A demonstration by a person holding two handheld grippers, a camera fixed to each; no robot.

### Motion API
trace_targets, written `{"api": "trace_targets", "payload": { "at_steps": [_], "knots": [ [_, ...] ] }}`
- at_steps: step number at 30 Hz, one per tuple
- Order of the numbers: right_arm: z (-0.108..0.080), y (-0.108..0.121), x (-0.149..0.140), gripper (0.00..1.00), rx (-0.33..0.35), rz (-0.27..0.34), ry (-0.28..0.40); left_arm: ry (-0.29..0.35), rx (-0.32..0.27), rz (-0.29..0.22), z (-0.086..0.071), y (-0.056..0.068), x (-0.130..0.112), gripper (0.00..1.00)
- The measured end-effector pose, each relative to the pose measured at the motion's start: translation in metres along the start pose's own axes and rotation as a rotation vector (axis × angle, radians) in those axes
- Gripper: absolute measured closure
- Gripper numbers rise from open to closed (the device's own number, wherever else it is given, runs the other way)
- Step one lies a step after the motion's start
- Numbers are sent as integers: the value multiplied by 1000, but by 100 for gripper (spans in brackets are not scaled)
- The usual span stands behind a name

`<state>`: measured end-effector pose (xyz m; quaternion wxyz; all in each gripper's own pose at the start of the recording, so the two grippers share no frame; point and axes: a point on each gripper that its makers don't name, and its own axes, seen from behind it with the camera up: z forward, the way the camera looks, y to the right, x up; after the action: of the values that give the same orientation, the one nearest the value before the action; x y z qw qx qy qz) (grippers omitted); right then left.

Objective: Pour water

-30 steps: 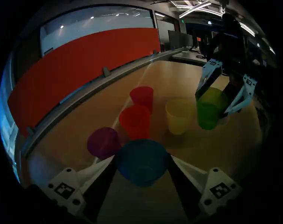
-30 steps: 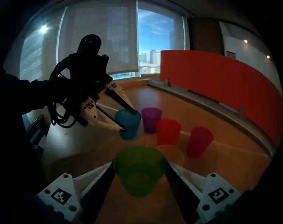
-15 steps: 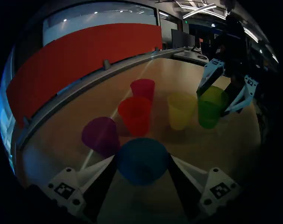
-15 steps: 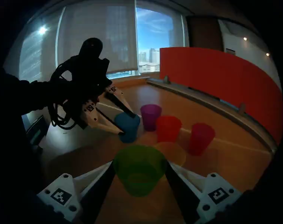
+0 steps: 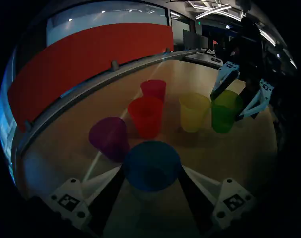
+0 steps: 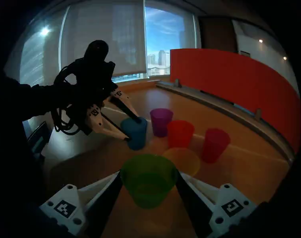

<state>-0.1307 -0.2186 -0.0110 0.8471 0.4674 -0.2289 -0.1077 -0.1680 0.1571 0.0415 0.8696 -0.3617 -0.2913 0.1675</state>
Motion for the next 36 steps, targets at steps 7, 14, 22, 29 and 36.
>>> {"api": "trace_targets", "payload": {
  "at_steps": [7,14,22,29,36],
  "knots": [
    [1,-2,-4,9,2,0,-5,-11,1,5,0,-1,-3,7],
    [2,-5,-10,8,4,0,-12,-23,20,16,-2,-3,-6,2],
    [4,-7,-19,8,3,4,-19,-27,9,-9,-4,-1,-12,2],
    [7,-9,-28,9,5,2,-31,-35,14,-12,-6,-2,-18,2],
    [8,-8,-32,8,-2,8,-26,-37,15,-15,-9,0,-21,2]
  ]
}}
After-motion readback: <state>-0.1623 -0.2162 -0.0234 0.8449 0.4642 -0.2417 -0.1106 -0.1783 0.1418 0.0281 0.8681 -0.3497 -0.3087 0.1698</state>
